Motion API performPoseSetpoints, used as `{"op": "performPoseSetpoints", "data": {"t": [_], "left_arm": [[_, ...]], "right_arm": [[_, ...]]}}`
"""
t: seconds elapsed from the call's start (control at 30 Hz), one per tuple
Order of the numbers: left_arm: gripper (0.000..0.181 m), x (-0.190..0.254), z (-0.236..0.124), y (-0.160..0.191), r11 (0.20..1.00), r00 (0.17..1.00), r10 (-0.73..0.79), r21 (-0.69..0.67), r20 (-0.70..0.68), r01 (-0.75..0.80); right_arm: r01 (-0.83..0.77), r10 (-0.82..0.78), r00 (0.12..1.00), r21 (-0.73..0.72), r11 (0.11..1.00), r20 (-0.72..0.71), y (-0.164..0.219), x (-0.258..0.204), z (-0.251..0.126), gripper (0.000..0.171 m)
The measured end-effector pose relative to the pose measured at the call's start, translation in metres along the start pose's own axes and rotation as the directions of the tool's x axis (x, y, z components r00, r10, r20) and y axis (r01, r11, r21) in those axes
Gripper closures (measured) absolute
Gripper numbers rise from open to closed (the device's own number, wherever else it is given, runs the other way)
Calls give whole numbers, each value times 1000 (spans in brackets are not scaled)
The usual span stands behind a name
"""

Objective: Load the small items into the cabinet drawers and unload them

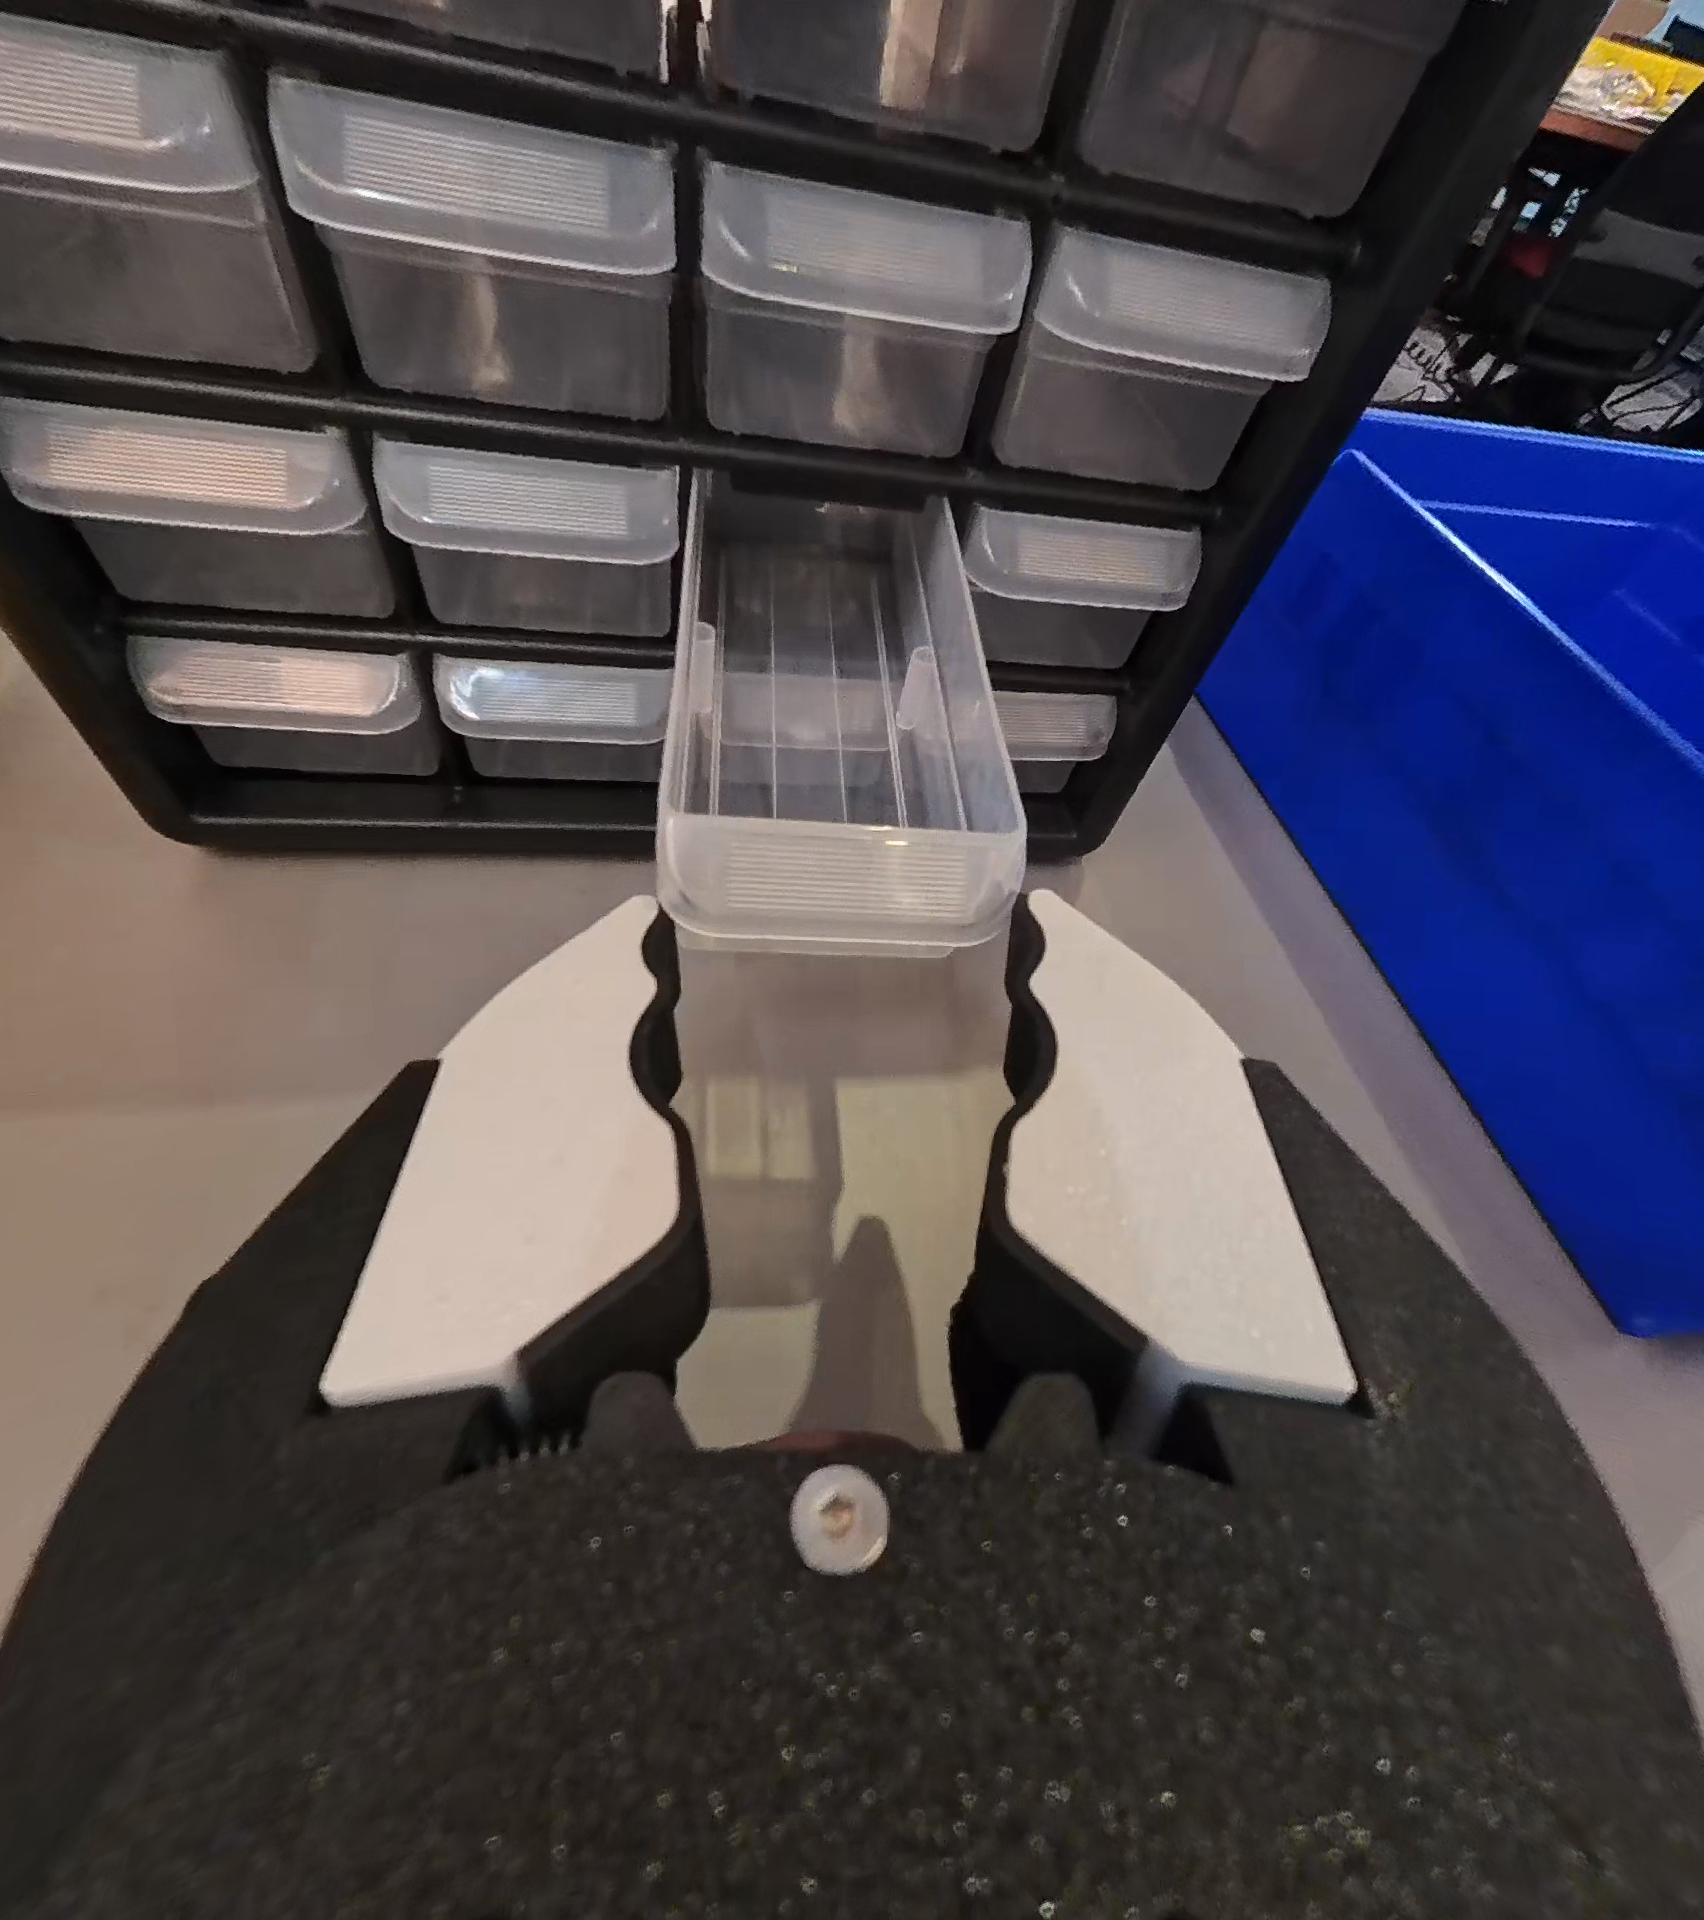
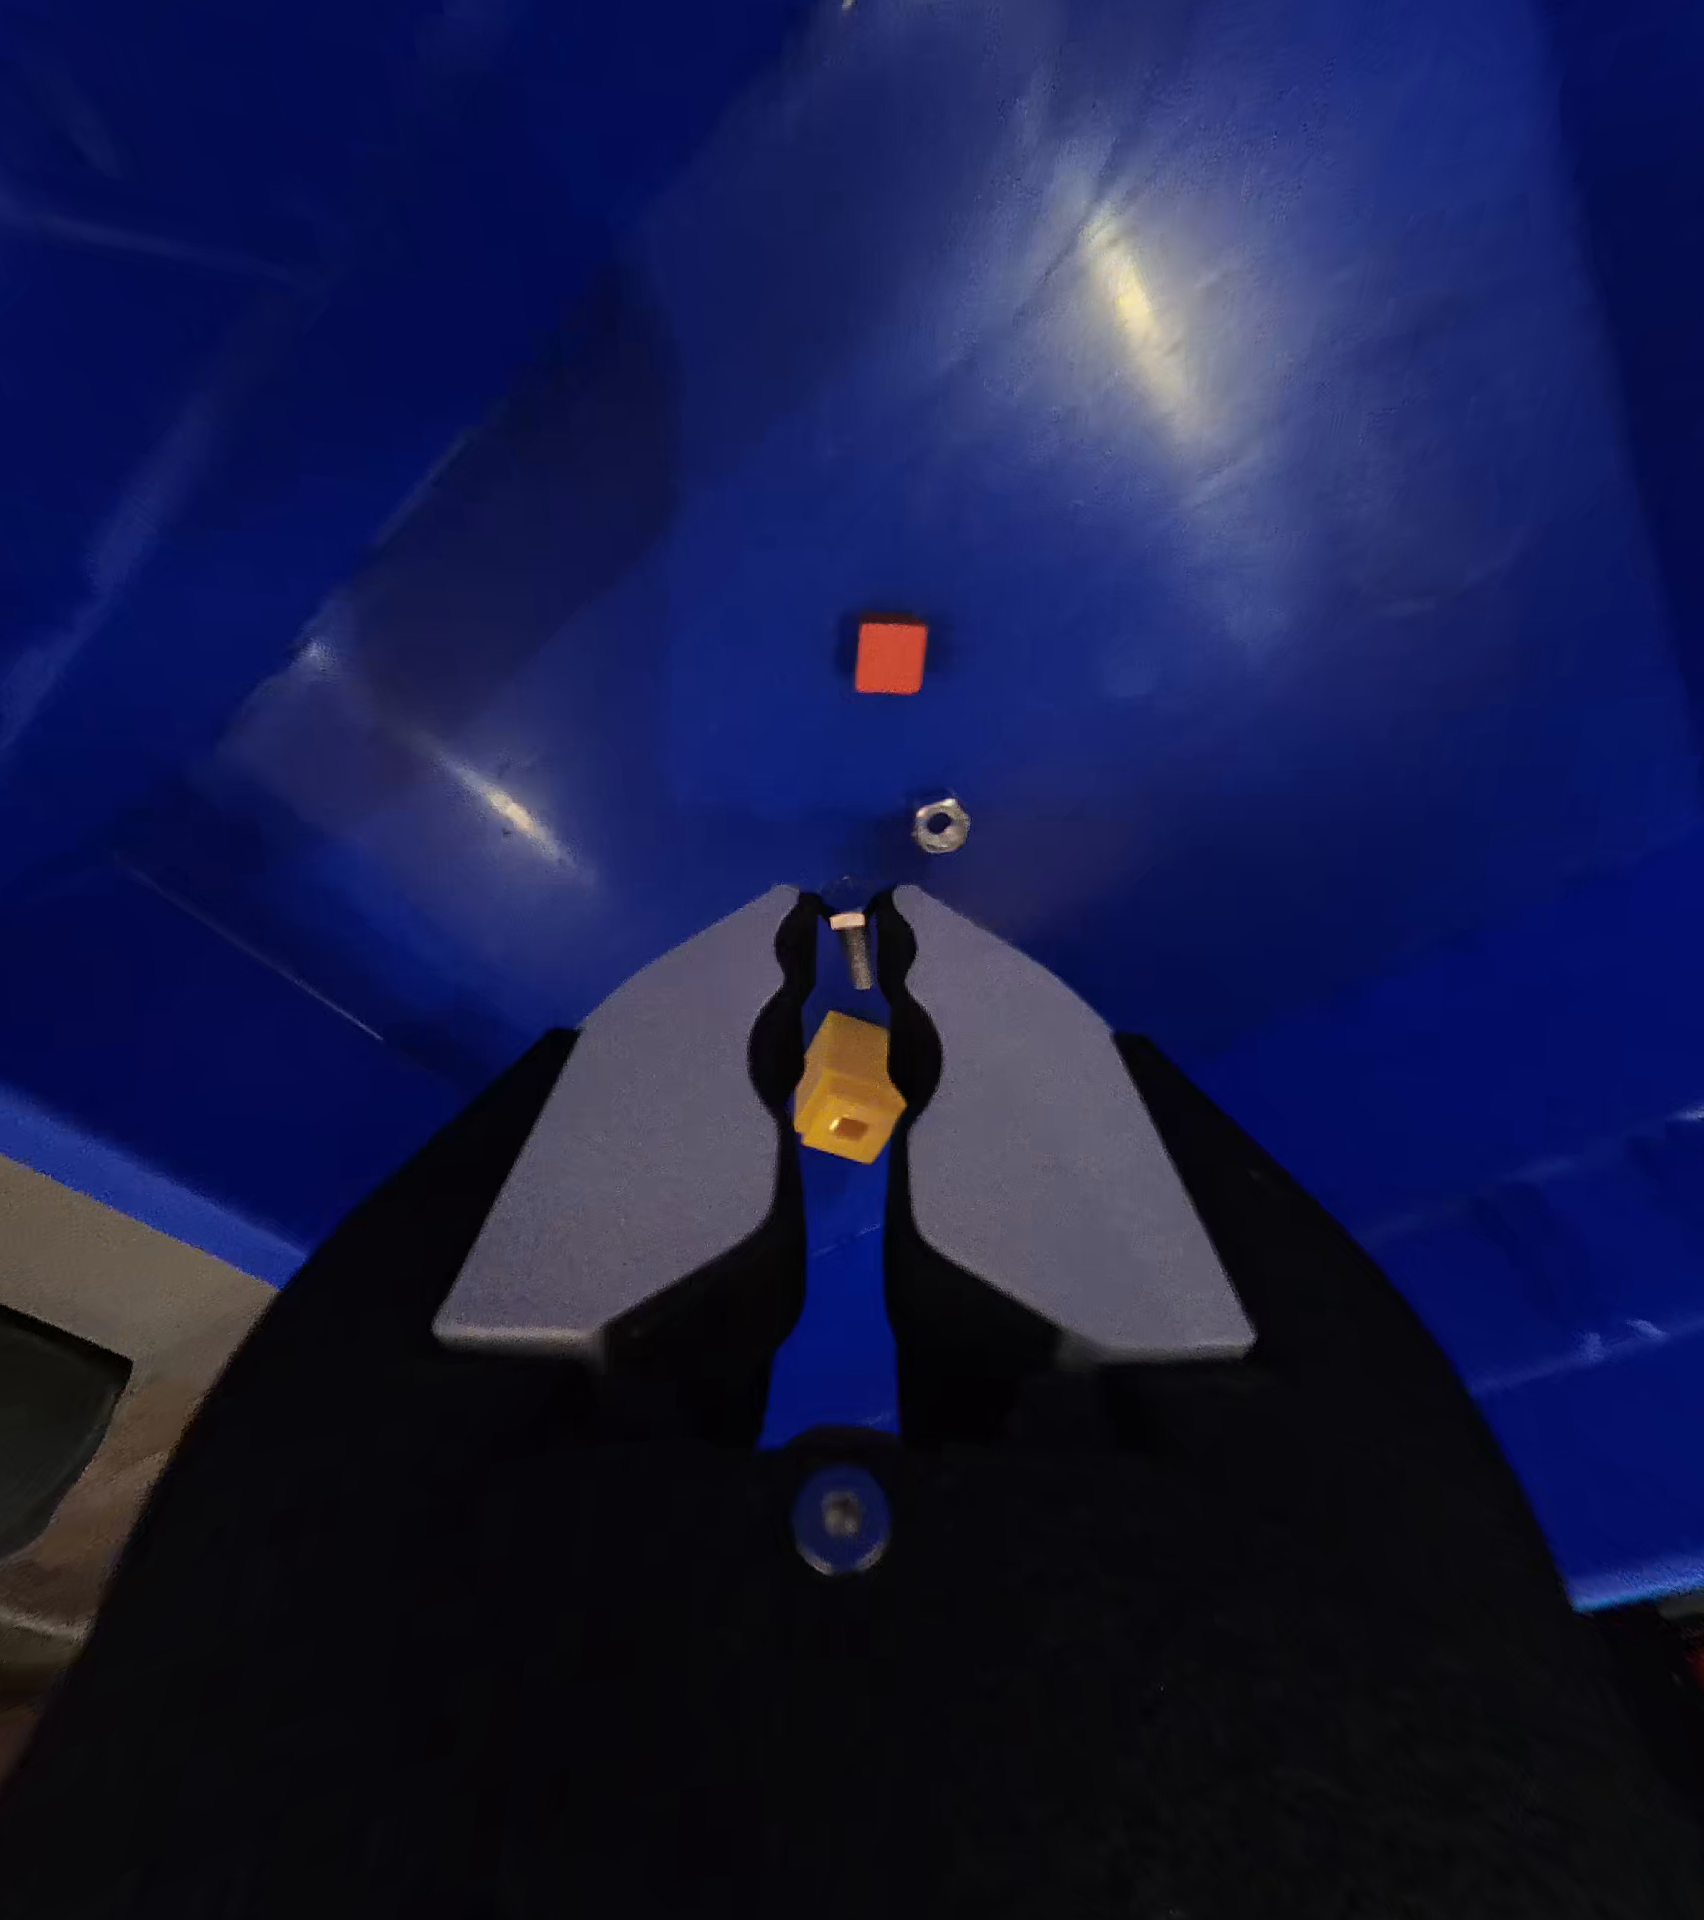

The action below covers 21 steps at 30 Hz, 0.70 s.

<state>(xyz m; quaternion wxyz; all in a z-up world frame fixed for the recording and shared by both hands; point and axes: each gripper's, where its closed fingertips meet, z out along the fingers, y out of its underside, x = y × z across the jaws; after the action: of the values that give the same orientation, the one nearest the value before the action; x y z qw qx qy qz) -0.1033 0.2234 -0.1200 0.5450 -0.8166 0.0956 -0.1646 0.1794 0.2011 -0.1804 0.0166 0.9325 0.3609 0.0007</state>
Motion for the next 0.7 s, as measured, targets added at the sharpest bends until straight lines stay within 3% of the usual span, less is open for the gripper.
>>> {"op": "performPoseSetpoints", "data": {"t": [0.17, 0.23, 0.33, 0.4, 0.5, 0.6, 0.7], "left_arm": [[121, 1, 7, -2, 1000, 1000, 0, -2, 18, 0], [121, 2, 11, -5, 1000, 1000, -6, -5, 26, 7], [121, 4, 24, -13, 999, 999, -30, -19, 31, 31], [115, 7, 36, -16, 998, 999, -45, -40, 18, 46], [108, 8, 45, -14, 996, 998, -57, -76, -2, 57], [110, 3, 31, -6, 995, 997, -79, -64, -24, 78], [143, 3, 14, -8, 994, 991, -109, 5, -73, 110]], "right_arm": [[9, -9, 1000, 3, 1000, 24, 3, -7, 12, 160], [44, -43, 999, 35, 998, -33, 1, -4, 13, 160], [53, -30, 991, 172, 984, -134, -4, -8, -17, 148], [37, 42, 974, 337, 941, -223, -9, -14, -54, 147], [20, 206, 935, 621, 784, -290, -11, -37, -110, 146], [-27, 287, 946, 845, 534, -151, -12, -99, -131, 146], [-75, 203, 979, 950, 302, 13, -15, -178, -121, 150]]}}
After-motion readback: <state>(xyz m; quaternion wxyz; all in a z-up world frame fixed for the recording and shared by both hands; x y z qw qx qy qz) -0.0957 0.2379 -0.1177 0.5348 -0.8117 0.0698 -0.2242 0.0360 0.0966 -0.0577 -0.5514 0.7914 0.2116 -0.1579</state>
